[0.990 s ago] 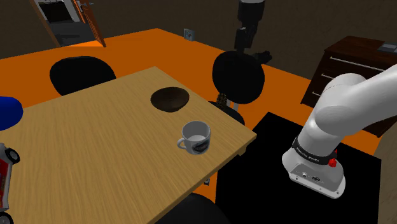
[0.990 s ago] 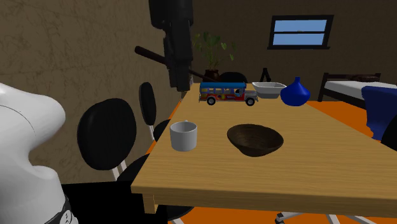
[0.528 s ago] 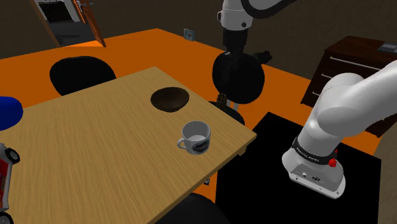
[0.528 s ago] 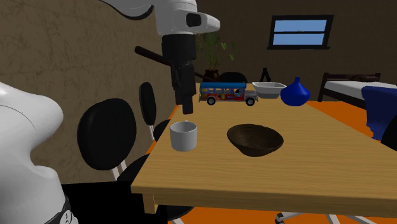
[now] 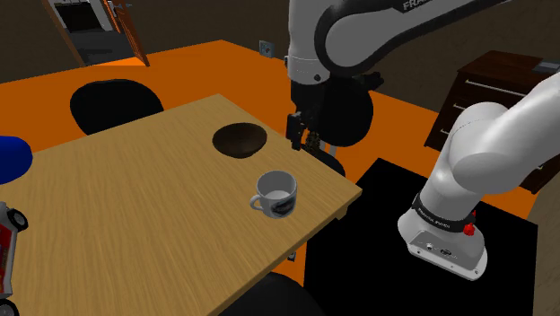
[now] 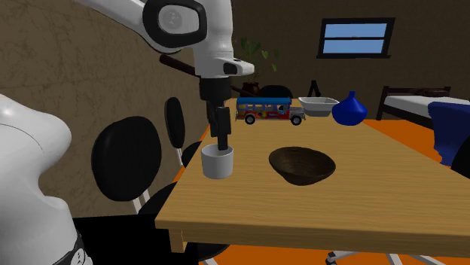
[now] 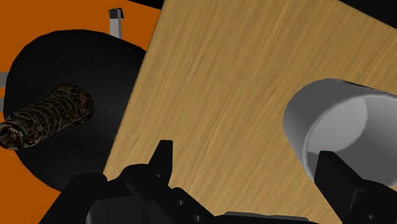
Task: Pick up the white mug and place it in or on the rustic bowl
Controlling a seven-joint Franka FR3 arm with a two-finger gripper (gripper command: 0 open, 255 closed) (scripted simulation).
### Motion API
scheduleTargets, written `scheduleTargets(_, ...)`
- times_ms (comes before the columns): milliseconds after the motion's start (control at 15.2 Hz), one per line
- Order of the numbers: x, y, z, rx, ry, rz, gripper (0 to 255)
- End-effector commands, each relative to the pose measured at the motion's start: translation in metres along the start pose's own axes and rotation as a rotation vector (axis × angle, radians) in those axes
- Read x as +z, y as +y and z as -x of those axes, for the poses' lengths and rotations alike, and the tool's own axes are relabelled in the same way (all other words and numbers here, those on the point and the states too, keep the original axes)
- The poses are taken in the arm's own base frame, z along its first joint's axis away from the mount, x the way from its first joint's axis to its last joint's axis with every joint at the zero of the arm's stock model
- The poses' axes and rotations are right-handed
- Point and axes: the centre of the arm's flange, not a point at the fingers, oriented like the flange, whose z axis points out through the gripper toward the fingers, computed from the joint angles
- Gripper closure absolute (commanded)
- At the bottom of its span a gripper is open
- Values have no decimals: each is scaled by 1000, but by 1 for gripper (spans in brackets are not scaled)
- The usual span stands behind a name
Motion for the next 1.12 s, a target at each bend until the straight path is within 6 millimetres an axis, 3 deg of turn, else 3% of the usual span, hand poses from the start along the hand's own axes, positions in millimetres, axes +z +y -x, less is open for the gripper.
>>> scheduleTargets(0, 16, -15, -6, -1, 0, -16, 0)
scheduleTargets(330, 54, -58, -18, -7, -4, -50, 0)
scheduleTargets(792, 90, -60, -18, -7, -4, -50, 0)
scheduleTargets(1056, 93, -60, -18, -7, -4, -50, 0)
